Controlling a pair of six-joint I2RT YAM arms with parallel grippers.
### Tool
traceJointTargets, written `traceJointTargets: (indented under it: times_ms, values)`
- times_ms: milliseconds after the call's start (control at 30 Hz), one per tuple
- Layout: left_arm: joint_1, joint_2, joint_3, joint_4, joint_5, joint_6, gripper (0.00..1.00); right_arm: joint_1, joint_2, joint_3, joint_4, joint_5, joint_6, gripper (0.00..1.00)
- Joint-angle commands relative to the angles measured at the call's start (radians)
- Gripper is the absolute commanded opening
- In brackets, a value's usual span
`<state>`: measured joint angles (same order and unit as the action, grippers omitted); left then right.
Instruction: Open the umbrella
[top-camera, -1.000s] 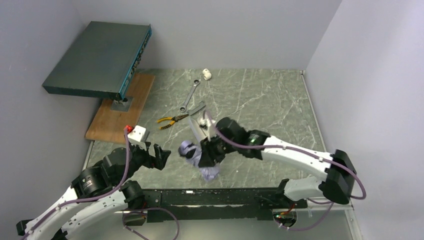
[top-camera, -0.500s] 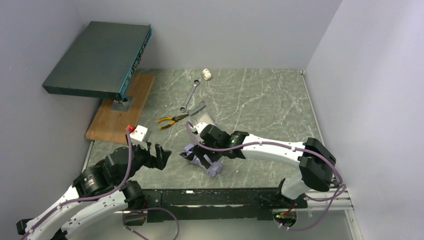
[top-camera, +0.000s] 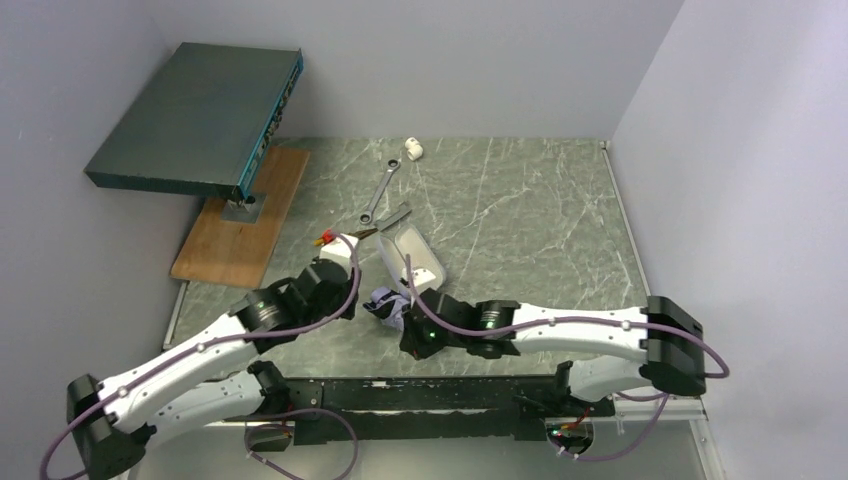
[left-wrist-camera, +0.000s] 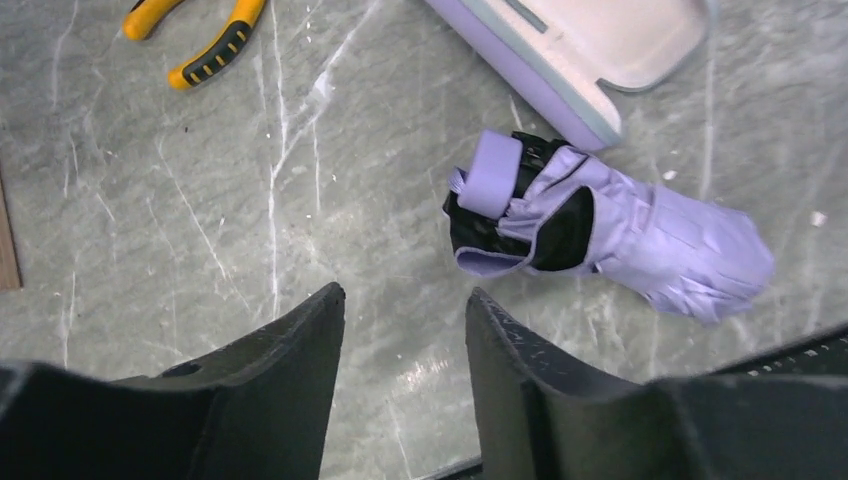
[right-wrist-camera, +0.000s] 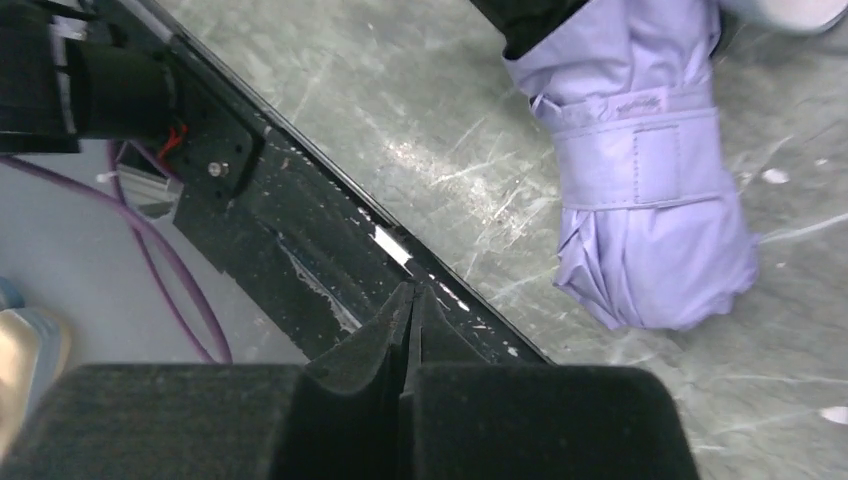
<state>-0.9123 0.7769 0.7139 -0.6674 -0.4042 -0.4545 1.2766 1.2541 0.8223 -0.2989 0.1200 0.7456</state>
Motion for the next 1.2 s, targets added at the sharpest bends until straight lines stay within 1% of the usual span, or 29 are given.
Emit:
traceJointTargets:
  times_ms: [0, 67, 200, 367, 467, 567, 633, 700, 733, 767, 833, 900, 933, 1000, 1033, 1067, 1167]
  values:
    - [0.062, 0.125, 0.039, 0.149, 0.071, 0.006, 0.47, 0.017, 0.106, -0.003, 0.081, 0.03, 0.132, 0.0]
    - [0.088, 0.193, 0.042, 0.194, 0.111, 0.013, 0.45, 0.014, 0.139, -0.008, 0.081, 0.053, 0.143, 0.0]
    - [0.117, 0.301, 0.032, 0.316, 0.182, 0.027, 0.48, -0.024, 0.171, -0.039, 0.087, 0.072, 0.146, 0.0]
    - [0.149, 0.436, 0.044, 0.389, 0.261, 0.025, 0.48, -0.137, 0.164, -0.121, 0.115, 0.009, 0.149, 0.0]
    - [0.149, 0.493, 0.023, 0.424, 0.327, 0.014, 0.43, -0.216, 0.142, -0.144, 0.104, -0.006, 0.12, 0.0]
    - [0.147, 0.503, -0.042, 0.476, 0.39, -0.02, 0.42, -0.305, 0.13, -0.136, 0.088, -0.025, 0.071, 0.0]
    - [0.132, 0.469, -0.099, 0.507, 0.413, -0.061, 0.42, -0.365, 0.131, -0.113, 0.075, -0.03, 0.03, 0.01]
    - [0.082, 0.407, -0.153, 0.518, 0.407, -0.12, 0.44, -0.44, 0.139, -0.076, 0.046, -0.027, -0.014, 0.03]
    - [0.041, 0.374, -0.18, 0.522, 0.407, -0.152, 0.44, -0.472, 0.146, -0.06, 0.049, -0.042, -0.037, 0.03]
    - [-0.006, 0.34, -0.198, 0.53, 0.373, -0.182, 0.46, -0.508, 0.157, -0.045, 0.056, -0.063, -0.057, 0.04]
    - [-0.131, 0.284, -0.223, 0.559, 0.331, -0.239, 0.48, -0.566, 0.194, -0.008, 0.071, -0.109, -0.096, 0.04]
    - [-0.233, 0.261, -0.231, 0.58, 0.294, -0.273, 0.53, -0.601, 0.228, 0.04, 0.062, -0.158, -0.131, 0.05]
    - [-0.267, 0.256, -0.224, 0.569, 0.269, -0.281, 0.57, -0.607, 0.235, 0.053, 0.049, -0.163, -0.145, 0.06]
    - [-0.311, 0.243, -0.195, 0.492, 0.2, -0.297, 0.67, -0.608, 0.213, 0.048, 0.037, -0.171, -0.161, 0.09]
    - [-0.313, 0.233, -0.179, 0.44, 0.167, -0.304, 0.72, -0.607, 0.18, 0.036, 0.035, -0.179, -0.159, 0.12]
    - [-0.313, 0.224, -0.161, 0.389, 0.116, -0.312, 0.8, -0.608, 0.151, 0.019, 0.032, -0.184, -0.156, 0.16]
    - [-0.313, 0.193, -0.121, 0.292, 0.024, -0.305, 0.91, -0.608, 0.058, -0.033, 0.01, -0.198, -0.143, 0.36]
